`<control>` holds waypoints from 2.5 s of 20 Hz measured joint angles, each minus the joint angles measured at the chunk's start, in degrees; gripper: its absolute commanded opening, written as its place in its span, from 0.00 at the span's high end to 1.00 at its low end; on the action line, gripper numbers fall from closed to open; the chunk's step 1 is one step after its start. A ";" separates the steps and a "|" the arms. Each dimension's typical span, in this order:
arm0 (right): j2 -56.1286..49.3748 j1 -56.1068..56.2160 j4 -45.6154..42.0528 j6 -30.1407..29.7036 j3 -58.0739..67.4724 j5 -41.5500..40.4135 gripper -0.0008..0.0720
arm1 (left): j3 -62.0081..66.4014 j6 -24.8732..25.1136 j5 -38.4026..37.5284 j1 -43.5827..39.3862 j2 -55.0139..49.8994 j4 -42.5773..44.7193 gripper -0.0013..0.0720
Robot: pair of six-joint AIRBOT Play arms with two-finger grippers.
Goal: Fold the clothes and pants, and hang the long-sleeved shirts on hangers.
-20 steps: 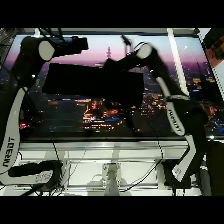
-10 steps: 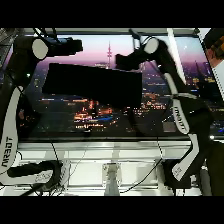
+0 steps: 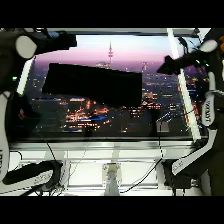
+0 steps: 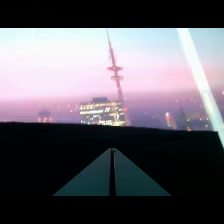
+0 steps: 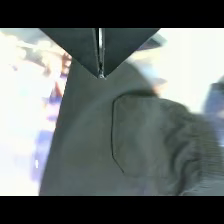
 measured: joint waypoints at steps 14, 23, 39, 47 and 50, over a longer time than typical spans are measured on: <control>-0.85 1.66 11.87 -5.79 -30.29 -10.08 0.08 | 0.00 5.77 -3.78 -0.13 5.84 -7.45 0.97; -1.01 12.81 10.36 -3.93 -30.82 -17.53 0.97 | -0.13 5.95 -3.89 -0.13 4.81 -7.63 0.97; 23.85 -1.36 -10.43 2.12 -30.84 -2.97 0.97 | -0.31 5.60 -7.21 -10.51 -23.47 -11.82 0.97; 30.45 -13.46 -9.03 0.92 -28.72 2.32 0.97 | -0.31 1.11 0.28 -21.94 -34.71 -12.00 0.97; 30.91 -14.64 -4.68 0.87 -24.65 3.02 0.97 | -0.31 0.22 2.69 -24.52 -37.33 -12.04 0.97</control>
